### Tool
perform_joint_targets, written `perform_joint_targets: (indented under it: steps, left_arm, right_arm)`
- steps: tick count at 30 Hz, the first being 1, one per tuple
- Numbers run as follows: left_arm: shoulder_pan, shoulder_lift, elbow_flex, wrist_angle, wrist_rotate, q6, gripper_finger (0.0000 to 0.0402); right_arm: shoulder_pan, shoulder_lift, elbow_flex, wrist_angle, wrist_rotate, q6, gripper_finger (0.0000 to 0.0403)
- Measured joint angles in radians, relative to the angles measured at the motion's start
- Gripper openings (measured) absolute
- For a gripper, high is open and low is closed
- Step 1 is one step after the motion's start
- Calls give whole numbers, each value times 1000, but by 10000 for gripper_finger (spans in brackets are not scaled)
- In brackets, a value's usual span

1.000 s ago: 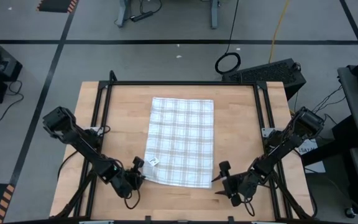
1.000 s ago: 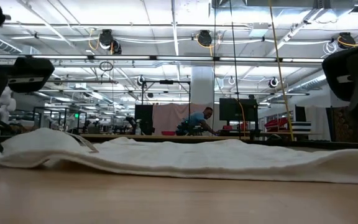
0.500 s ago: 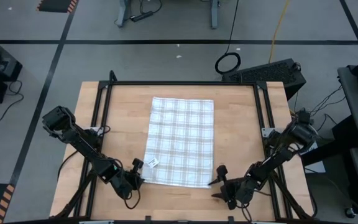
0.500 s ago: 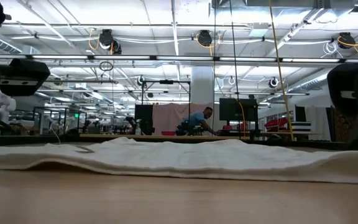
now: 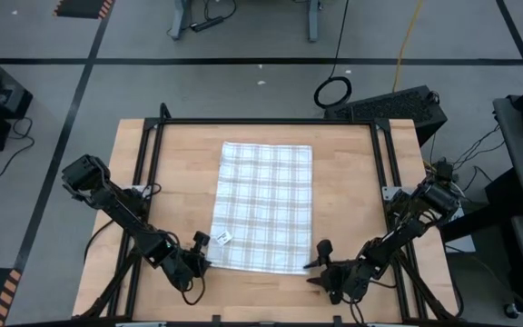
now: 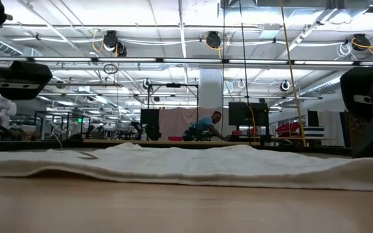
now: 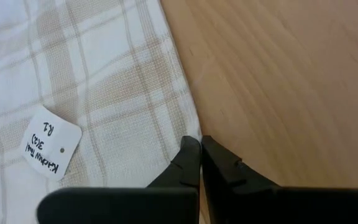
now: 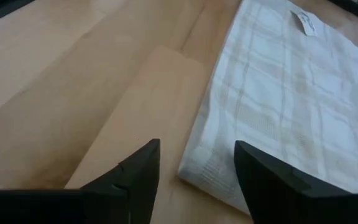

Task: Roll towel
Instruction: Roll the white towel

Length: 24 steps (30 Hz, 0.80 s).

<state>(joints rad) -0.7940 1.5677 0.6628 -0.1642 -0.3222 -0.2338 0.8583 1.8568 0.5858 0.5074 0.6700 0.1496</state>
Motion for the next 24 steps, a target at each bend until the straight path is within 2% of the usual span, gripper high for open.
perform_joint_targets:
  steps: [5,11,12,17,24]
  left_arm:
    - [0,0,0,2,0,-4,4]
    - [-5,-1,0,78,10,-24,4]
    - [-8,-1,1,95,11,-24,4]
    - [-29,-1,2,138,37,-68,4]
    - [-64,-11,2,201,99,-206,4]
  right_arm:
    - [-6,0,-1,-5,-3,25,138]
    - [-8,1,-3,9,-24,71,22]
    - [-8,1,-4,23,-31,70,12]
    - [-1,-27,-6,75,-38,122,14]
    - [6,-119,-5,106,-224,241,5]
